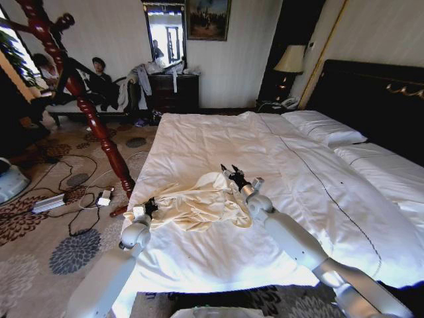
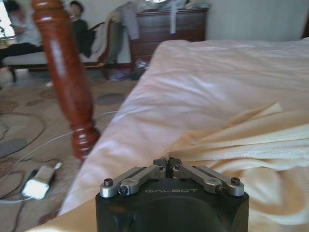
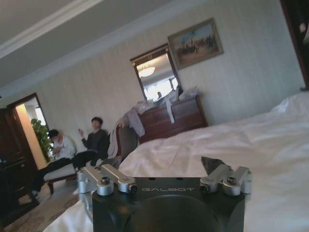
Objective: Pick up the clothes from the bed and hang them on the clothes hanger.
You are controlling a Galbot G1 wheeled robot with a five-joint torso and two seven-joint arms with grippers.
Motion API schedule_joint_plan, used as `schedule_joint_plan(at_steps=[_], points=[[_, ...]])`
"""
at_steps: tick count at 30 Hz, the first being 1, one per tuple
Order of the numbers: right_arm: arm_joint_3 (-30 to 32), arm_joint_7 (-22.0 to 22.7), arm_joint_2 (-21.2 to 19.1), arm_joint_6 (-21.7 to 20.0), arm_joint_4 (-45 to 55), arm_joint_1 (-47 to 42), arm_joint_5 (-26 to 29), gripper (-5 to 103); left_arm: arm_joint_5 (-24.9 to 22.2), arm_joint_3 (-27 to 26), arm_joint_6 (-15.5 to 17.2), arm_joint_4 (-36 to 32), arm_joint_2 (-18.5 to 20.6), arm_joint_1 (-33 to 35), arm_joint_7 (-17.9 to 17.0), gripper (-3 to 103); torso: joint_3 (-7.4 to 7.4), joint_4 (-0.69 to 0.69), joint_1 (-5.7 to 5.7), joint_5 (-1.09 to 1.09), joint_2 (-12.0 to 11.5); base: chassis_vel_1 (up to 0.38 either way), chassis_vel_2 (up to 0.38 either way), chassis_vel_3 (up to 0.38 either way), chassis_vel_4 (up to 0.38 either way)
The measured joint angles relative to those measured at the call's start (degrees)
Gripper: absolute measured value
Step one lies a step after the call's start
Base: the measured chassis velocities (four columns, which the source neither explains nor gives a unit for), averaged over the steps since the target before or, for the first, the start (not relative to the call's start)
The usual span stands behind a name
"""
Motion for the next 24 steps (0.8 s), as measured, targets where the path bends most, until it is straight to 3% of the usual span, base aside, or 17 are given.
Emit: schedule_joint_plan(at_steps=[1,4,8,13,17,19,20,24], points=[[0.3,-0.1,-0.1,0.3,-0.2,0.1,-0.3,96,-0.1,-0.6,0.0,0.3,-0.2,0.1,-0.2,0,0.0,0.0,0.0,0.0,0.0,0.0,0.0,0.0,0.0],[0.7,2.1,-1.0,-1.0,0.4,-0.3,-0.8,99,-0.4,-2.0,-0.2,0.3,-0.2,0.4,-0.3,0,0.0,0.01,0.0,0.0,0.0,0.0,0.0,0.0,0.0],[0.9,12.4,-3.6,-9.9,4.6,-3.7,1.0,100,-1.9,-4.2,-0.6,-0.4,-0.2,0.3,-1.2,0,0.0,-0.01,0.0,0.0,0.0,0.0,0.0,0.0,0.0],[0.6,12.9,-5.0,-13.2,6.6,-7.9,0.9,100,-2.4,-4.9,-0.9,-0.9,0.1,0.4,-1.7,0,0.0,-0.02,0.0,0.01,0.0,0.0,0.0,0.0,0.0],[-0.2,10.2,-4.8,-13.4,5.1,-8.7,-0.5,100,-2.0,-4.9,-0.9,-1.8,0.0,1.2,-1.7,0,-0.01,0.01,-0.01,0.01,0.0,0.0,0.0,0.0,0.0],[-1.4,4.6,-4.4,-10.5,1.2,-7.5,-2.4,100,-1.5,-4.8,-0.9,-2.2,-0.3,1.6,-1.7,0,0.0,0.01,0.0,0.01,0.0,0.0,0.0,0.0,0.0],[-1.4,4.6,-4.4,-10.5,1.2,-7.5,-2.4,100,-1.5,-4.8,-0.9,-2.2,-0.3,1.6,-1.7,0,0.0,0.01,0.0,0.01,0.0,0.0,0.0,0.0,0.0],[-2.8,-3.1,-4.0,-6.6,-3.6,-5.7,-4.7,100,-1.3,-4.9,-1.0,-2.9,-0.7,1.9,-1.8,0,0.0,0.0,0.0,0.0,0.0,0.0,0.0,0.0,0.0]])
